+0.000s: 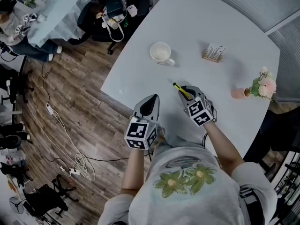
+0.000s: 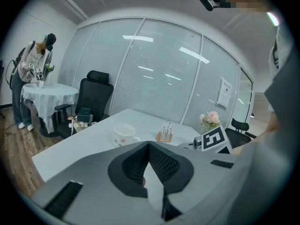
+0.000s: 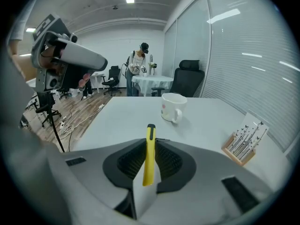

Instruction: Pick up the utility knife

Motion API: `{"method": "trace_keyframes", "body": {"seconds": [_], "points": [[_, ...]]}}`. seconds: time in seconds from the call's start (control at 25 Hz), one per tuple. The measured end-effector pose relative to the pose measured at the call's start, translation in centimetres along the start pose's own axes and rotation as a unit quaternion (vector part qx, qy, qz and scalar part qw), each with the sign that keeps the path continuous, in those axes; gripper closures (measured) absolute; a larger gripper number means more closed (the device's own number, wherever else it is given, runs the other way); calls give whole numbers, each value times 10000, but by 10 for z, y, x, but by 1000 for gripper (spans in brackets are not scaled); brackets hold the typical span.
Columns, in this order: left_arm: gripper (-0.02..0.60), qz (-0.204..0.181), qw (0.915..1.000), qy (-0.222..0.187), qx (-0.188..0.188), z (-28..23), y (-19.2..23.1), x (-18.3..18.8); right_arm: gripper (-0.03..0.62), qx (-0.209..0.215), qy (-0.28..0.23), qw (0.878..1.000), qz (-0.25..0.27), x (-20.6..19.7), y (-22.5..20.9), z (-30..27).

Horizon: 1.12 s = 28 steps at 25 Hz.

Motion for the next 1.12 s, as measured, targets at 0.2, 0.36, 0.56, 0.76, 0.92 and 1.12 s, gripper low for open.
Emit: {"method": "trace_keyframes", "body": {"seconds": [0.2,0.36,0.56,0.76,0.92,1.12], "points": [[580,-60,10000,-20,-75,0,-6,3,586,-95,-223,9997,-37,10,0,16],[580,-98,9999,-23,-109,0,-10,5,586,-160,-219,9996,-28,9,-1,20],[580,-119,9999,-37,-92,3,-13,4,586,-182,-211,9996,-34,3,0,24],[580,-105,9999,-46,-27,8,-11,3,586,-158,-188,9997,-88,-1,3,24],[581,-76,10000,-17,11,8,-11,-1,586,-121,-141,9998,-104,-4,5,17],[580,-37,10000,36,42,8,-9,-4,586,-64,-85,9999,-116,-8,9,8]]}}
Point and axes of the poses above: the fingertips, and each gripper's own axes: z backward along the fingers, y to its left, x out of its top, the point moved 5 cm from there along z, backward along the fingers, and after that the axes turned 5 degrees about -z, right-handed, at the moved point
